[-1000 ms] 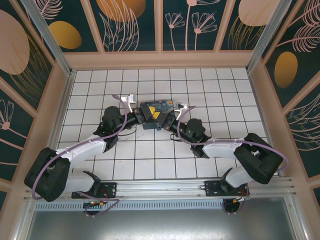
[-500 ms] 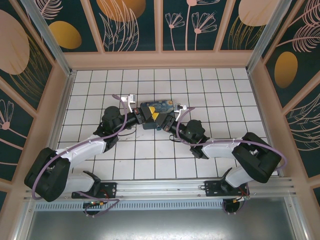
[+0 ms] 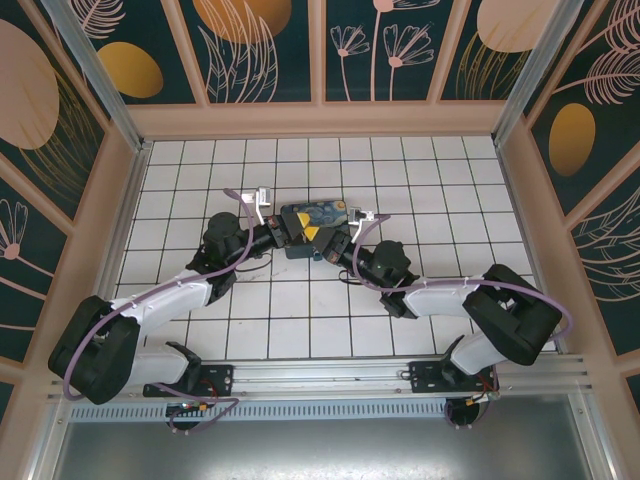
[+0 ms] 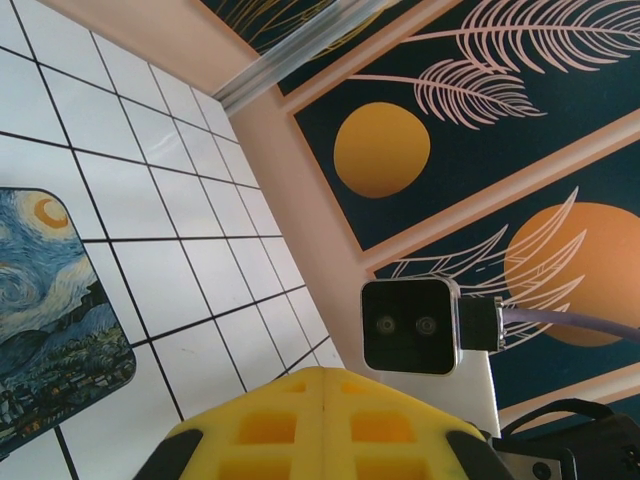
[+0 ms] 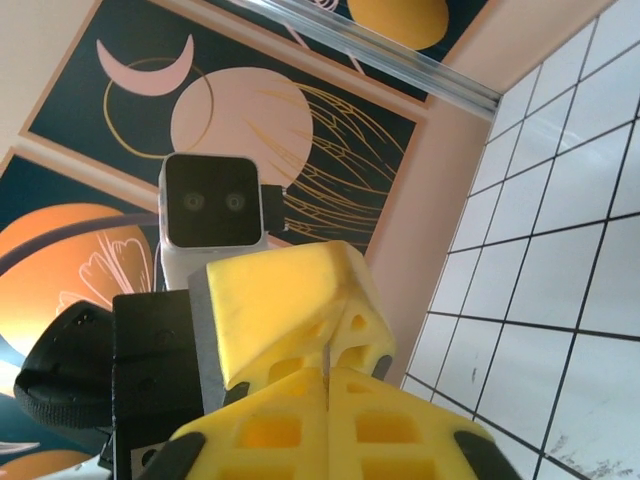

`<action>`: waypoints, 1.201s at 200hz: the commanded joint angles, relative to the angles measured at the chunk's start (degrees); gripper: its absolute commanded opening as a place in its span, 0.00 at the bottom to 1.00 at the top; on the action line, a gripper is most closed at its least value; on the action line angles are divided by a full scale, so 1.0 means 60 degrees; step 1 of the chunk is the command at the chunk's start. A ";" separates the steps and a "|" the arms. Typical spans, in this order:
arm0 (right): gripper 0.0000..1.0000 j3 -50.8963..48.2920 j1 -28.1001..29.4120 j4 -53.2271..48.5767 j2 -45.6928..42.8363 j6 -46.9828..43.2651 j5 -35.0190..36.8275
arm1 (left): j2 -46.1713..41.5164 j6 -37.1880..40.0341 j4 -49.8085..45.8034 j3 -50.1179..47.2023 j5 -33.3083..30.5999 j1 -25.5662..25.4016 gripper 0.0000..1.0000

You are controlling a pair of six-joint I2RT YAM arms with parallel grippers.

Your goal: Unlock a padlock with a key

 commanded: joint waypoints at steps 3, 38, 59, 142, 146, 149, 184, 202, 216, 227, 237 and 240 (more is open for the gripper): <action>0.00 -0.0136 0.0065 0.0481 0.0053 0.0004 0.0017 | -0.0204 0.0037 0.0352 0.0093 0.0072 0.0015 0.00; 0.00 -0.0279 0.0053 0.0463 -0.0061 0.0046 0.0222 | -0.0295 0.0039 0.0308 0.0035 -0.0012 0.0021 0.00; 0.00 -0.0455 0.0038 0.0372 -0.0219 0.0056 0.0481 | -0.0430 0.0039 0.0286 -0.0080 -0.0168 0.0014 0.00; 0.00 -0.0454 -0.0021 0.0071 -0.0474 0.0041 0.0740 | -0.0579 -0.0058 0.0400 -0.0259 -0.0234 0.0020 0.00; 0.00 -0.0450 -0.0017 0.0071 -0.0460 0.0046 0.0720 | -0.0578 -0.0056 0.0371 -0.0230 -0.0239 0.0026 0.00; 0.00 -0.0437 -0.0020 0.0080 -0.0448 0.0052 0.0701 | -0.0578 -0.0054 0.0343 -0.0209 -0.0252 0.0019 0.00; 0.00 -0.0451 -0.0035 -0.0019 -0.0472 -0.0084 0.0531 | -0.0802 0.0256 -0.0634 0.0142 -0.0689 0.0041 0.44; 0.00 -0.0520 -0.0137 -0.0295 -0.0679 -0.0139 0.0531 | -0.1269 0.0628 -0.1488 0.0305 -0.1166 0.0065 0.64; 0.00 -0.0542 -0.0264 -0.0534 -0.0851 -0.0205 0.0468 | -0.1630 0.0784 -0.1944 0.0278 -0.1300 0.0080 0.73; 0.00 -0.0517 -0.0415 -0.0819 -0.1015 -0.0232 0.0382 | -0.1876 0.0850 -0.2233 0.0170 -0.1346 0.0075 0.78; 0.00 -0.0419 -0.0588 -0.1198 -0.1128 -0.0285 0.0266 | -0.2042 0.0949 -0.2448 0.0013 -0.1305 0.0073 0.81; 0.00 -0.0366 -0.0647 -0.1342 -0.1175 -0.0304 0.0223 | -0.2083 0.1005 -0.2558 -0.0016 -0.1292 0.0073 0.82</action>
